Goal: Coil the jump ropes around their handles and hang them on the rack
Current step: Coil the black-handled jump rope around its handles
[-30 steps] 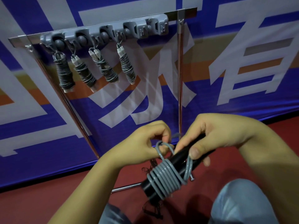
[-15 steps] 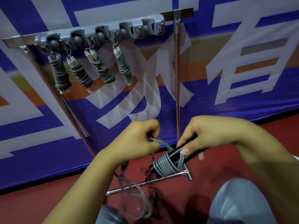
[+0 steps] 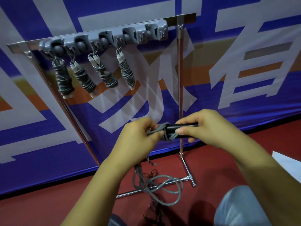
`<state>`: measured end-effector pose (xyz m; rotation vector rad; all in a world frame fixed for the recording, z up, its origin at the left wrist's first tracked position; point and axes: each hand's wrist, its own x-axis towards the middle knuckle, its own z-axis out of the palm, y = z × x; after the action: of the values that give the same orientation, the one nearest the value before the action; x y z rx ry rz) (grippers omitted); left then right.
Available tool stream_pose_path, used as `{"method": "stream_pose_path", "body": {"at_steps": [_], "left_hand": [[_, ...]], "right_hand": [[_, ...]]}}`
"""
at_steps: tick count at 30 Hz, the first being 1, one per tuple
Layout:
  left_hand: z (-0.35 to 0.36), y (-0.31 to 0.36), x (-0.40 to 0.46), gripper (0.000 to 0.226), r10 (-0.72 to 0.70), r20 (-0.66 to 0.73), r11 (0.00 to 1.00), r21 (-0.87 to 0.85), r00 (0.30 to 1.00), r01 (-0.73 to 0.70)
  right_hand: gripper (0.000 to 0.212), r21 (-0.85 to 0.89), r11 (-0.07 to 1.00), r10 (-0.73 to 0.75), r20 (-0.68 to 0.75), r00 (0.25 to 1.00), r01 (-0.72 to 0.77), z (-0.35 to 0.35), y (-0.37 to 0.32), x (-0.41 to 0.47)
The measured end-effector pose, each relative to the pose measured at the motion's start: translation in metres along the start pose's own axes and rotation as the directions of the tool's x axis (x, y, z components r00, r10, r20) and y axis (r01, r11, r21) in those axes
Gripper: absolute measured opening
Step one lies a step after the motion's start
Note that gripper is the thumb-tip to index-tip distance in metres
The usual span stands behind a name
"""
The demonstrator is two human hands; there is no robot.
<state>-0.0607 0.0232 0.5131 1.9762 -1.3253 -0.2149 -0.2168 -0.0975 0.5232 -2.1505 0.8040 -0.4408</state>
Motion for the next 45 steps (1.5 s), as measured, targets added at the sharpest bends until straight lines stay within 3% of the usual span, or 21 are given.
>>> {"method": "stream_pose_path", "body": {"at_steps": [6,13,19,23,25,30,35,37,39,42,45], "left_hand": [[0.007,0.009,-0.002,0.039,0.02,-0.14,0.995,0.096,0.99,-0.007],[0.005,0.009,0.002,0.03,0.104,-0.292,0.994,0.062,0.951,-0.09],[0.004,0.008,-0.002,0.026,0.091,-0.165,0.983,-0.144,0.982,-0.116],[-0.001,0.016,-0.008,0.055,0.036,-0.054,0.941,-0.333,0.998,-0.052],[-0.002,0.014,-0.008,0.062,-0.014,0.018,0.901,-0.433,1.0,0.02],[0.001,0.008,-0.004,0.04,0.005,0.132,0.692,-0.716,0.991,0.091],[-0.004,0.013,-0.001,0.02,0.01,0.307,0.428,-0.862,0.952,0.273],[-0.004,0.012,0.0,0.019,0.004,0.335,0.374,-0.874,0.942,0.31],[-0.003,0.012,-0.002,0.011,-0.064,0.304,0.483,-0.824,0.951,0.296],[0.0,0.013,-0.004,0.009,-0.138,0.071,0.879,-0.451,0.988,0.155],[0.005,0.014,-0.005,0.011,-0.084,-0.069,0.978,-0.198,0.994,0.069]], "right_hand": [[0.02,0.318,0.944,-0.004,-0.244,0.97,0.084,0.019,-0.001,0.0],[0.021,0.421,0.89,-0.013,-0.358,0.934,0.174,0.025,-0.008,-0.002],[0.02,0.519,0.826,0.024,-0.423,0.906,0.22,0.029,-0.009,-0.014],[0.021,0.516,0.824,0.025,-0.449,0.893,0.236,0.03,-0.011,-0.015],[0.02,0.518,0.821,0.012,-0.436,0.9,0.24,0.029,-0.011,-0.014],[0.02,0.516,0.818,-0.022,-0.413,0.911,0.254,0.024,-0.013,-0.009],[0.019,0.509,0.814,-0.042,-0.428,0.903,0.279,0.023,-0.014,0.001],[0.021,0.521,0.802,-0.045,-0.437,0.898,0.294,0.025,-0.013,0.002],[0.024,0.528,0.797,-0.034,-0.447,0.894,0.294,0.028,-0.01,0.002],[0.021,0.55,0.789,-0.008,-0.437,0.9,0.274,0.032,-0.005,0.0],[0.024,0.557,0.779,-0.027,-0.429,0.903,0.288,0.033,-0.007,-0.001]]}}
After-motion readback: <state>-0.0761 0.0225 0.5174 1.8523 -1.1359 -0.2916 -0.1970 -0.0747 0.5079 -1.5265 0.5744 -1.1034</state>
